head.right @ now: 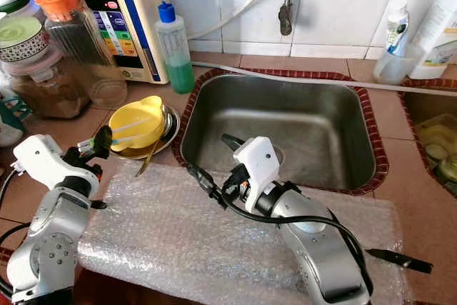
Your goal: Kitchen organization
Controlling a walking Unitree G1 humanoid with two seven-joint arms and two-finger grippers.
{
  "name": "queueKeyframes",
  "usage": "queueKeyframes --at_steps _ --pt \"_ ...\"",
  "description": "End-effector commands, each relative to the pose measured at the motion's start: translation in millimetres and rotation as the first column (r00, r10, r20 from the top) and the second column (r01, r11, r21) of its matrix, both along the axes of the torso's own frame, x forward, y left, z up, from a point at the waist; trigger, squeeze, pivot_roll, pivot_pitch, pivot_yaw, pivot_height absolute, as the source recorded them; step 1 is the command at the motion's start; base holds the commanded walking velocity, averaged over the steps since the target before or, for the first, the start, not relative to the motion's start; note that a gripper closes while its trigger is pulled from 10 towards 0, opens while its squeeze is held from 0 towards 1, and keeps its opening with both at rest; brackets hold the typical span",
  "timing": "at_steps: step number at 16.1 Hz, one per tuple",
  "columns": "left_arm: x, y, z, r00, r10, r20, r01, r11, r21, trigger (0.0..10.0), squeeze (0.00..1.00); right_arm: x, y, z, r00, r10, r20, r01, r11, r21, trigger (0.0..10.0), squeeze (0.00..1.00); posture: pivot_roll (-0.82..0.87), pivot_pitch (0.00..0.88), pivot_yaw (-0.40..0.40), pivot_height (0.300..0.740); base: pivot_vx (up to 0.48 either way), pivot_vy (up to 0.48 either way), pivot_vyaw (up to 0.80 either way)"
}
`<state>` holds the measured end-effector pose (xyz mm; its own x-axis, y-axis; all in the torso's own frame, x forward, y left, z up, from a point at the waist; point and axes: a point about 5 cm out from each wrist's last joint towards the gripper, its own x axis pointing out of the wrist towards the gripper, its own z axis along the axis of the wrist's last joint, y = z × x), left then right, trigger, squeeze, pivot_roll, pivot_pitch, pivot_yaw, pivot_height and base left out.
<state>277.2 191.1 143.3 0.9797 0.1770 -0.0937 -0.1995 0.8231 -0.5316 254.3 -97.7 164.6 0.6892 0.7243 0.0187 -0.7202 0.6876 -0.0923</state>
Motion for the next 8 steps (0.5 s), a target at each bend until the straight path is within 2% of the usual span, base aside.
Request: queueKeyframes --at_steps 1,5,8 --pt "-0.1 4.5 2.1 1.000 0.015 0.001 -0.015 1.000 -0.001 10.0 0.00 0.2 0.1 5.5 1.000 -0.005 0.018 0.005 1.000 0.002 10.0 0.00 -0.19 0.115 0.106 0.740 0.000 0.000 0.00" --pt "1.3 2.4 3.6 1.000 0.004 -0.002 -0.004 1.000 -0.016 10.0 0.00 0.7 1.8 4.8 1.000 -0.013 0.016 0.013 1.000 -0.001 10.0 0.00 -0.19 0.115 0.107 0.740 0.000 0.000 0.00" --pt "1.3 3.4 2.4 1.000 0.008 -0.007 -0.009 1.000 -0.024 10.0 0.00 3.7 1.2 3.7 0.997 -0.071 -0.012 0.071 0.997 0.016 10.0 0.00 -0.19 0.112 0.109 0.740 0.000 0.000 0.00"
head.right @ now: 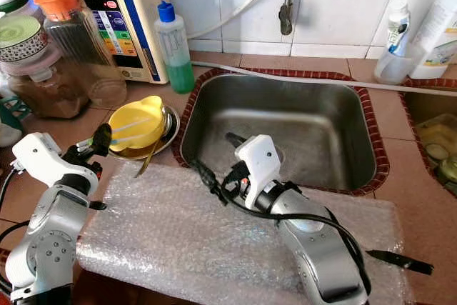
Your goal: Kitchen organization
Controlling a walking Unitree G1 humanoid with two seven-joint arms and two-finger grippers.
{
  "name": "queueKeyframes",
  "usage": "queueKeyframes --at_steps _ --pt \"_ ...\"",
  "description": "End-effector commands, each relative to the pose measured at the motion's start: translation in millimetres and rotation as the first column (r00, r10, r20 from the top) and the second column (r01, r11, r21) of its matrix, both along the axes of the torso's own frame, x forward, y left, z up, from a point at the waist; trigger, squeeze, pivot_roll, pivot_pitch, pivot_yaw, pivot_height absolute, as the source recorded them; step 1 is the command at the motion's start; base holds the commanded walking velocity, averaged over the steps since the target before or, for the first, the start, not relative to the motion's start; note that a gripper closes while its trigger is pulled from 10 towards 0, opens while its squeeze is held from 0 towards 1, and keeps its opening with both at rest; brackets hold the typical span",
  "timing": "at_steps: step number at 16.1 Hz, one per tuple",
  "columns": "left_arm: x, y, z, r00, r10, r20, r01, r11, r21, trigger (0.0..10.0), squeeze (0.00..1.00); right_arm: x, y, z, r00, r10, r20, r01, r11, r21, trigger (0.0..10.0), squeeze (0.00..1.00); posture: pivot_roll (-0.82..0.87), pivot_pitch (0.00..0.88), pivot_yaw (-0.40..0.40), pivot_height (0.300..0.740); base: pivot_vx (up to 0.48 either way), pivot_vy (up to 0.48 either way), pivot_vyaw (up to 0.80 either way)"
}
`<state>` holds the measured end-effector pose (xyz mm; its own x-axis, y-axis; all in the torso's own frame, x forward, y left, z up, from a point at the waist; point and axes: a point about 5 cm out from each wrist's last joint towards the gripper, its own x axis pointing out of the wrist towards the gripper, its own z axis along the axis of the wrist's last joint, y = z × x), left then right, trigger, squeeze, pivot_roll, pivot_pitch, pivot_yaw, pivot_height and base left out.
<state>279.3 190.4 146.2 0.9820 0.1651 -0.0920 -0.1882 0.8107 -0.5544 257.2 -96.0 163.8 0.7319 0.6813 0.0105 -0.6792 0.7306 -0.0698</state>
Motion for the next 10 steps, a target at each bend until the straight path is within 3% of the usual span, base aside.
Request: queueKeyframes --at_steps 1,10 --pt "-0.8 4.1 -0.7 1.000 0.016 -0.014 -0.016 1.000 0.002 10.0 0.00 1.1 -0.4 4.5 1.000 -0.012 0.010 0.012 1.000 0.006 10.0 0.00 -0.19 0.112 0.109 0.740 0.000 0.000 0.00" --pt "-0.4 4.3 -2.2 1.000 0.016 -0.022 -0.016 1.000 -0.005 10.0 0.00 -0.5 1.2 2.5 1.000 0.004 0.019 -0.003 0.999 -0.032 10.0 0.00 -0.19 0.107 0.106 0.740 0.000 0.000 0.00"
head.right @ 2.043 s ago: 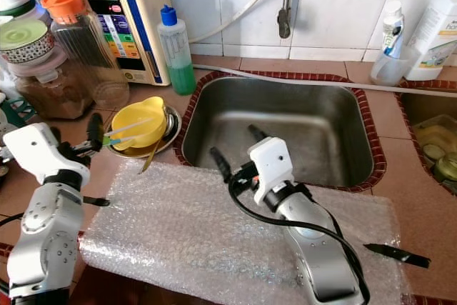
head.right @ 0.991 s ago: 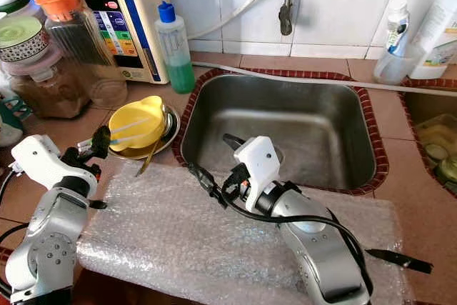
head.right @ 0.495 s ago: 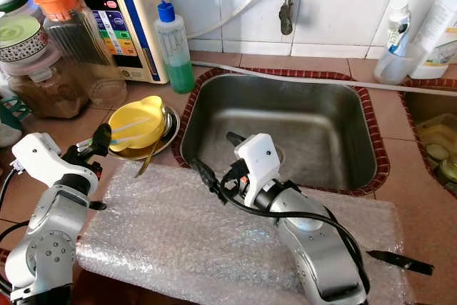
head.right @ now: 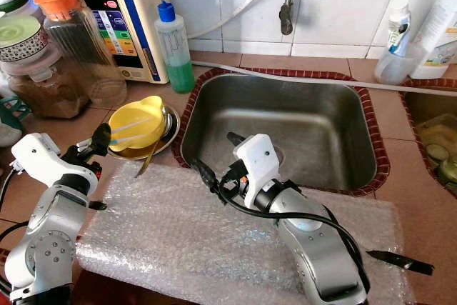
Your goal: Kitchen organization
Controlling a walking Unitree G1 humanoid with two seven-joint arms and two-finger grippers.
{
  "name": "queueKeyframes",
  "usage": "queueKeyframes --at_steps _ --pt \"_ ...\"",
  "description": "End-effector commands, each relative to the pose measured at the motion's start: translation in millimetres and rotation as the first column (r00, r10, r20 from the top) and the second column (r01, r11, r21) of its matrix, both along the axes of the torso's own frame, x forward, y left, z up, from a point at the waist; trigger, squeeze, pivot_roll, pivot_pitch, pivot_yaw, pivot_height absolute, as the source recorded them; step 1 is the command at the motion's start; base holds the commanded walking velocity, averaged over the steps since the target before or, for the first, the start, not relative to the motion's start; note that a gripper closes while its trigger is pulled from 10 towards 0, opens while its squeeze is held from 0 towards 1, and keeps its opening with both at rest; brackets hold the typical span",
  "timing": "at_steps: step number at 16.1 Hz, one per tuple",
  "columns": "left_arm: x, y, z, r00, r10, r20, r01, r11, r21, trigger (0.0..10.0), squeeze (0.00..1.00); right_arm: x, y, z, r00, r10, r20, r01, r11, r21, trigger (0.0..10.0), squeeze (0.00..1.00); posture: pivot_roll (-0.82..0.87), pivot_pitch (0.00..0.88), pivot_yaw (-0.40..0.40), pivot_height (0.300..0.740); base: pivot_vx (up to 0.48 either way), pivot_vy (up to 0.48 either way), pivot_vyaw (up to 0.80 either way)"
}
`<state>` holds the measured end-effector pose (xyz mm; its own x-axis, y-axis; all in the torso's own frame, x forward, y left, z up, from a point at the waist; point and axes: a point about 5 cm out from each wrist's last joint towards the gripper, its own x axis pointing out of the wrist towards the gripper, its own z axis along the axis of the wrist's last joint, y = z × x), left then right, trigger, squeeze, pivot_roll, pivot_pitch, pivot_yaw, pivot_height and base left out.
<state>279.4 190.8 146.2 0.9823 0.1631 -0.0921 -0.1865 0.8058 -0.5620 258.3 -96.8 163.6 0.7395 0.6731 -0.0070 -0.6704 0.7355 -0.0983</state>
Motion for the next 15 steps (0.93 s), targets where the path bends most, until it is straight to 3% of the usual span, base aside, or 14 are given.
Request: queueKeyframes --at_steps 1,15 --pt "-0.5 3.9 -2.3 1.000 0.018 -0.023 -0.017 1.000 0.004 10.0 0.00 -1.6 2.0 2.7 1.000 0.015 0.012 -0.015 1.000 0.001 10.0 0.00 -0.19 0.107 0.106 0.740 0.000 0.000 0.00" --pt "-0.5 3.9 -2.3 1.000 0.018 -0.023 -0.017 1.000 0.004 10.0 0.00 -1.6 2.0 2.7 1.000 0.015 0.012 -0.015 1.000 0.001 10.0 0.00 -0.19 0.107 0.106 0.740 0.000 0.000 0.00"
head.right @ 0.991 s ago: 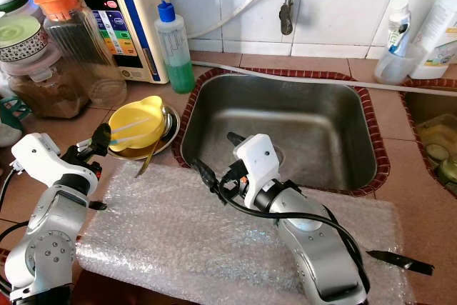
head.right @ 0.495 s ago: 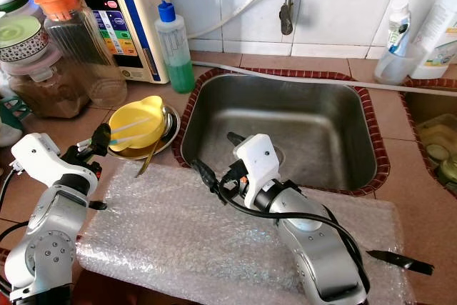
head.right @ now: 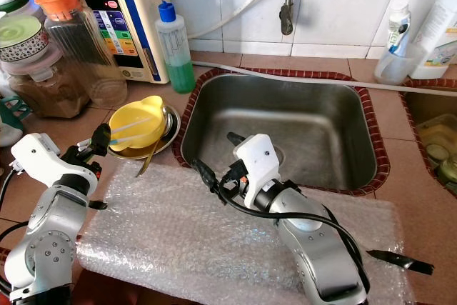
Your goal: Kitchen organization
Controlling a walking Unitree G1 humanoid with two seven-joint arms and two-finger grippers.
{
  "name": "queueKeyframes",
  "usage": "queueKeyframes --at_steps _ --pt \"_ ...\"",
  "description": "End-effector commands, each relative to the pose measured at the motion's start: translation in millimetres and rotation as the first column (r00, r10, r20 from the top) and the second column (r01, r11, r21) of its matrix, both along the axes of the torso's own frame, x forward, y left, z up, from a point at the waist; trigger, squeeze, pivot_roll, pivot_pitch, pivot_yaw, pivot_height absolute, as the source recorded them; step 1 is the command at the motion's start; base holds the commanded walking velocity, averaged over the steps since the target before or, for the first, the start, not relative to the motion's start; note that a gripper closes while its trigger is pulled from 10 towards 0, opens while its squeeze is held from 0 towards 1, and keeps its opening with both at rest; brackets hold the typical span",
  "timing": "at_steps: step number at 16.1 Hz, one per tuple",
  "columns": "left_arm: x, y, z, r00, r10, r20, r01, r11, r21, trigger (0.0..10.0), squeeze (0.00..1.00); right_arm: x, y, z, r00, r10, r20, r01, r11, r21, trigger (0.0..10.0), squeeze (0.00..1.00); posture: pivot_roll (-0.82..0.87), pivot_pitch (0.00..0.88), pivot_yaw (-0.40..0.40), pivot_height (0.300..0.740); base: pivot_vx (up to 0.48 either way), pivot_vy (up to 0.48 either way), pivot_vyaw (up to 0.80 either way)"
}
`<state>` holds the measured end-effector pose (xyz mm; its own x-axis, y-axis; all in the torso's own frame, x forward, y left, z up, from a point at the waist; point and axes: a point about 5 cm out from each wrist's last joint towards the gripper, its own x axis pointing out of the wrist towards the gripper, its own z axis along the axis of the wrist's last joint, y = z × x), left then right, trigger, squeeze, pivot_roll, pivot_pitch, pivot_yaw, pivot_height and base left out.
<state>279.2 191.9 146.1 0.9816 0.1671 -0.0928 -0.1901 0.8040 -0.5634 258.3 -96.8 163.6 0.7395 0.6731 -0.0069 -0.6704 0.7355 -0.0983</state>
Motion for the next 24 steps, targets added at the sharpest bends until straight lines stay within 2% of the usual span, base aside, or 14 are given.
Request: queueKeyframes --at_steps 1,12,13,14,18,21,24 --pt "-0.2 2.8 -2.1 1.000 0.013 -0.023 -0.013 1.000 0.006 10.0 0.00 -1.6 2.0 2.7 1.000 0.015 0.012 -0.015 1.000 0.001 10.0 0.00 -0.19 0.107 0.106 0.740 0.000 0.000 0.00" --pt "-0.2 2.8 -2.1 1.000 0.013 -0.023 -0.013 1.000 0.006 10.0 0.00 -1.6 2.0 2.7 1.000 0.015 0.012 -0.015 1.000 0.001 10.0 0.00 -0.19 0.107 0.106 0.740 0.000 0.000 0.00" --pt "-0.5 -1.0 -1.9 1.000 -0.004 -0.023 0.004 1.000 -0.003 10.0 0.00 0.1 4.0 7.6 0.999 0.020 0.033 -0.021 0.999 0.026 10.0 0.00 -0.19 0.110 0.103 0.740 0.000 0.000 0.00" --pt "-0.6 -3.2 5.9 1.000 -0.024 0.019 0.022 0.995 0.093 10.0 0.00 4.2 5.0 17.0 0.998 0.010 0.068 -0.017 0.996 0.090 10.0 0.00 -0.19 0.109 0.104 0.740 0.000 0.000 0.00" --pt "0.8 -7.0 7.7 0.999 -0.040 0.026 0.038 0.997 0.063 10.0 0.00 3.7 5.5 19.4 0.997 0.026 0.075 -0.033 0.994 0.100 10.0 0.00 -0.19 0.110 0.104 0.740 0.000 0.000 0.00" --pt "-0.9 -10.8 4.1 0.999 -0.047 0.013 0.046 0.999 0.025 10.0 0.00 -3.2 11.1 17.2 0.992 0.111 0.052 -0.116 0.989 0.097 10.0 0.00 -0.19 0.110 0.099 0.740 0.000 0.000 0.00" --pt "-0.4 -13.8 3.8 0.998 -0.069 0.015 0.069 0.998 -0.010 10.0 0.00 -4.9 12.0 15.0 0.991 0.130 0.038 -0.133 0.987 0.094 10.0 0.00 -0.19 0.109 0.100 0.740 0.000 0.000 0.00"
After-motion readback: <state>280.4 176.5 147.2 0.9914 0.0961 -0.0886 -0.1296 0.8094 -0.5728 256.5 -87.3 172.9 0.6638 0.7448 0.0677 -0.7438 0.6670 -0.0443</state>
